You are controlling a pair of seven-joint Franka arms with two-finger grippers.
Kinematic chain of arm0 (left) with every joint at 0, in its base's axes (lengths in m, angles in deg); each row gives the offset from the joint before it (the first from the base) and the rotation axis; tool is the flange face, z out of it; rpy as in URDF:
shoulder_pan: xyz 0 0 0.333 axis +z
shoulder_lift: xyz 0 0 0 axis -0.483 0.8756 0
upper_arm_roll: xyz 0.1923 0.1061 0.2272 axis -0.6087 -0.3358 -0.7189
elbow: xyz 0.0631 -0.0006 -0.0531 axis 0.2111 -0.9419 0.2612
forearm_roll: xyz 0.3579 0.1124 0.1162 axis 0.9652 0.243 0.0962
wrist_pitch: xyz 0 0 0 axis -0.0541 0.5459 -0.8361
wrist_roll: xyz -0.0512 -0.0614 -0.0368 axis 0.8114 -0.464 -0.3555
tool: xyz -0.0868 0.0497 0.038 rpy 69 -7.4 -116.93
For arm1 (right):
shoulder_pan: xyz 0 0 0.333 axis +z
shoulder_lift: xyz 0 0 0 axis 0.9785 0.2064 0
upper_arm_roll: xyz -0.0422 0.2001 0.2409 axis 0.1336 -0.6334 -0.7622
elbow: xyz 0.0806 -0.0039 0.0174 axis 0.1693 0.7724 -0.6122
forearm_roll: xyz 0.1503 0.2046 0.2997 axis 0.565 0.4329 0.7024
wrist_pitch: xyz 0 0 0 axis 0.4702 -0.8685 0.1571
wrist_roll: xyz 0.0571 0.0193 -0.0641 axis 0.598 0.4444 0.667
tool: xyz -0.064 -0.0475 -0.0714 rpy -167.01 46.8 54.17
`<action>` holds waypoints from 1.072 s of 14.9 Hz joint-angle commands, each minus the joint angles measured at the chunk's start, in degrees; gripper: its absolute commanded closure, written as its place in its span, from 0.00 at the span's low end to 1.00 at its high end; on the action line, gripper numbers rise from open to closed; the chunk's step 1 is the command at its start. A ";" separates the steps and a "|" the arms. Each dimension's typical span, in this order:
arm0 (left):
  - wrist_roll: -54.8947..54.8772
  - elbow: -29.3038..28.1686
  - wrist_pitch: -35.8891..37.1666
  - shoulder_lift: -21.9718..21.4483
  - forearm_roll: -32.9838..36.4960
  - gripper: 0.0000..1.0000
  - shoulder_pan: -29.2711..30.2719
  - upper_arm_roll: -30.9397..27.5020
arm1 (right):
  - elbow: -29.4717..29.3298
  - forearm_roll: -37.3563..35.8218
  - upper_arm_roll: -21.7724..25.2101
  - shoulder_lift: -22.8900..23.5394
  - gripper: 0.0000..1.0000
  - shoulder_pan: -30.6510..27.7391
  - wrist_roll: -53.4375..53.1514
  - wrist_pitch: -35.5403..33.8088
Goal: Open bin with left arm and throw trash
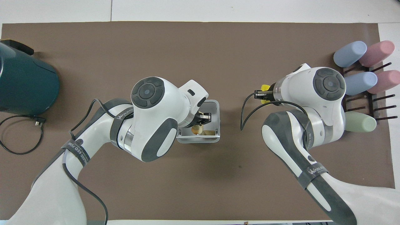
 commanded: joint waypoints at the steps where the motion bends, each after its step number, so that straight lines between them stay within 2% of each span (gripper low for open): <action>1: -1.29 -0.40 -1.47 -0.44 -1.50 0.00 0.03 -0.62 | -7.70 -0.25 -0.54 1.28 1.00 -0.07 -4.81 -7.11; 4: -0.85 1.63 -0.33 -0.79 -1.85 0.00 0.47 -0.71 | -10.27 0.44 -0.80 1.37 1.00 -0.07 -8.07 -9.24; 7: -0.58 4.00 2.74 -1.32 -2.64 0.00 1.79 -0.79 | -10.36 4.75 -0.81 1.37 1.00 0.11 -10.36 -8.54; 16: -0.32 3.38 2.48 -2.03 -2.65 0.00 1.35 -0.79 | -11.86 4.93 -0.81 2.07 1.00 1.34 -13.88 -8.63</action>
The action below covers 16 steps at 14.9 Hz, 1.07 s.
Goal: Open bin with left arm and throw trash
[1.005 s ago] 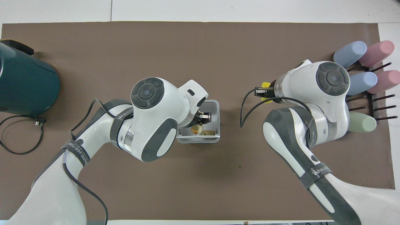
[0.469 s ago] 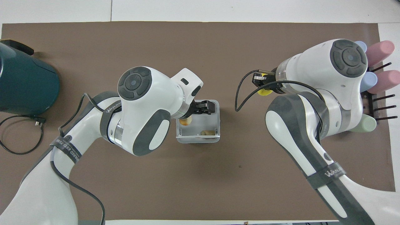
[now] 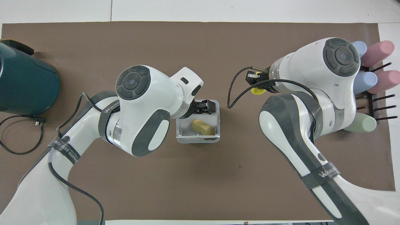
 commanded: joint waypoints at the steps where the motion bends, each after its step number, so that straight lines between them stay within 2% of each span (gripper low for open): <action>1: -0.49 0.06 1.50 -1.43 -1.58 0.00 1.03 -0.66 | -1.31 0.75 -0.12 0.85 1.00 -0.23 -0.73 -0.30; 3: -1.10 5.84 6.65 -1.52 0.00 0.00 5.50 -1.63 | -1.31 0.75 -0.12 0.85 1.00 -0.05 -0.82 -0.22; 6: -2.51 13.06 16.32 -1.61 11.75 0.00 13.06 -1.98 | -1.49 0.93 -0.65 1.11 1.00 1.00 -2.57 1.18; 8: -7.93 15.53 22.74 -2.83 13.01 0.00 17.80 -2.33 | -0.71 1.02 -0.91 1.11 1.00 4.15 -7.65 4.69; 10: -16.54 15.72 28.37 -6.42 15.02 0.00 21.68 -2.07 | -0.35 1.02 -0.91 1.03 1.00 7.93 -13.01 6.46; 13: -18.86 15.63 37.60 -10.20 17.23 0.00 23.28 -2.51 | 0.00 1.02 -0.91 1.03 1.00 11.37 -18.74 8.39; 16: -21.58 10.12 40.70 -16.08 16.88 0.00 24.51 -3.03 | 0.53 3.81 -0.91 2.17 1.00 14.97 -20.94 9.36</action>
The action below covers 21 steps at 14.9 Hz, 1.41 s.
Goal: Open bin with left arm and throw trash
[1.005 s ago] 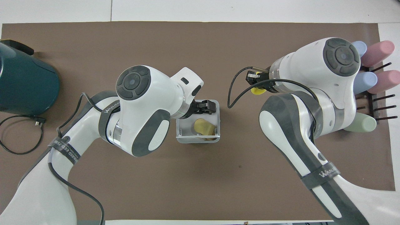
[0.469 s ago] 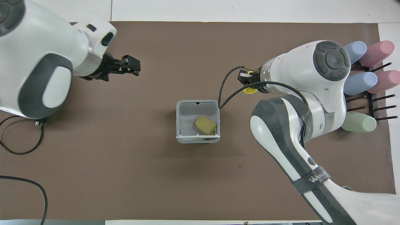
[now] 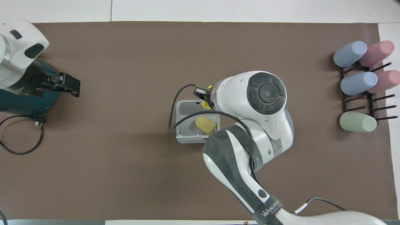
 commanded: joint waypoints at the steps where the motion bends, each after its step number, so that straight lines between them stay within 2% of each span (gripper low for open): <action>1: -2.55 -8.93 0.47 -7.17 0.65 0.00 0.68 -0.21 | 1.90 3.27 -0.02 0.78 1.00 1.80 -1.77 2.15; 3: -2.47 -12.99 -3.74 -9.38 -3.02 0.00 1.55 -0.38 | 2.62 3.72 -0.02 0.51 1.00 1.81 -1.94 0.76; 4: -2.47 -13.18 -4.80 -9.39 -3.91 0.00 1.91 -0.56 | 2.96 4.59 -0.02 0.42 1.00 1.81 -2.12 -0.03; 5: -2.64 -12.83 -6.29 -9.13 -4.10 0.00 1.91 -0.65 | 3.14 5.56 -0.02 0.34 0.70 1.81 -2.73 -0.21; 6: -2.82 -12.13 -8.22 -8.60 -4.10 0.00 1.65 -1.43 | 3.06 5.83 -0.02 0.33 0.20 1.81 -3.78 -0.56; 7: -2.73 -11.34 -8.93 -8.07 -4.45 0.00 0.95 -3.18 | 2.80 5.83 -0.02 0.33 0.00 1.81 -4.66 -0.65; 9: -2.38 -8.27 -7.89 -6.32 -6.47 0.00 -4.30 -9.05 | 2.27 5.83 -0.02 0.42 0.00 1.81 -5.63 -1.79; 10: -2.38 -7.56 -7.36 -6.05 -6.47 0.00 -8.16 -13.26 | 1.83 5.83 0.07 0.51 0.00 1.72 -5.64 -2.93; 12: -2.55 -7.46 -6.31 -6.40 -5.95 0.00 -12.49 -17.42 | -0.18 5.13 0.16 0.77 0.00 1.19 -5.55 -6.26; 15: -2.82 -7.46 -4.99 -6.75 -5.68 0.00 -12.68 -17.35 | -1.43 2.24 0.69 0.25 0.00 -1.78 -1.79 -8.57; 17: -2.91 -7.81 -3.15 -7.97 -5.68 0.00 -12.68 -17.26 | -2.04 -1.01 0.60 -0.10 0.00 -6.00 6.18 -8.57; 21: -7.28 -9.40 -3.57 -8.69 -3.85 0.00 -12.51 -17.26 | -2.13 -2.96 0.69 -1.42 0.00 -13.91 20.09 -9.00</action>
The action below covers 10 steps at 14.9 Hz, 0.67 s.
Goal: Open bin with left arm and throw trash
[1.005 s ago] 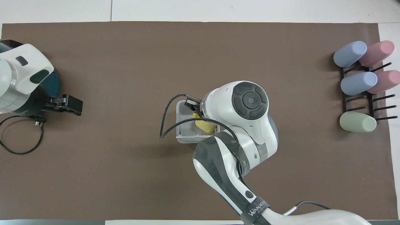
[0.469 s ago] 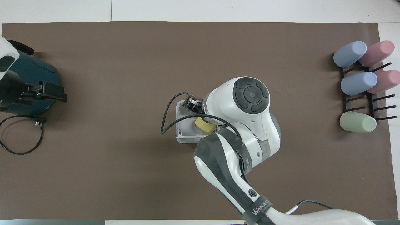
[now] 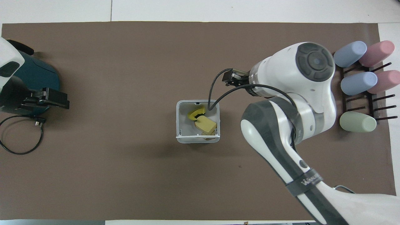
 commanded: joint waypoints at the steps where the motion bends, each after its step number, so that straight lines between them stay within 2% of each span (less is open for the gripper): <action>1: -4.14 -0.61 0.12 -0.99 2.56 0.00 -0.37 -0.96 | 0.36 -1.81 -0.66 -2.32 0.00 -5.53 7.88 -2.77; 5: -4.23 -0.16 -0.15 -0.73 2.74 0.00 2.70 1.32 | 0.63 -4.79 -0.66 -6.28 0.00 -12.13 16.41 -9.53; 10: -3.53 -0.07 -0.32 -0.64 2.65 0.00 2.71 1.77 | 0.54 -5.86 -0.66 -8.83 0.00 -17.32 19.15 -12.44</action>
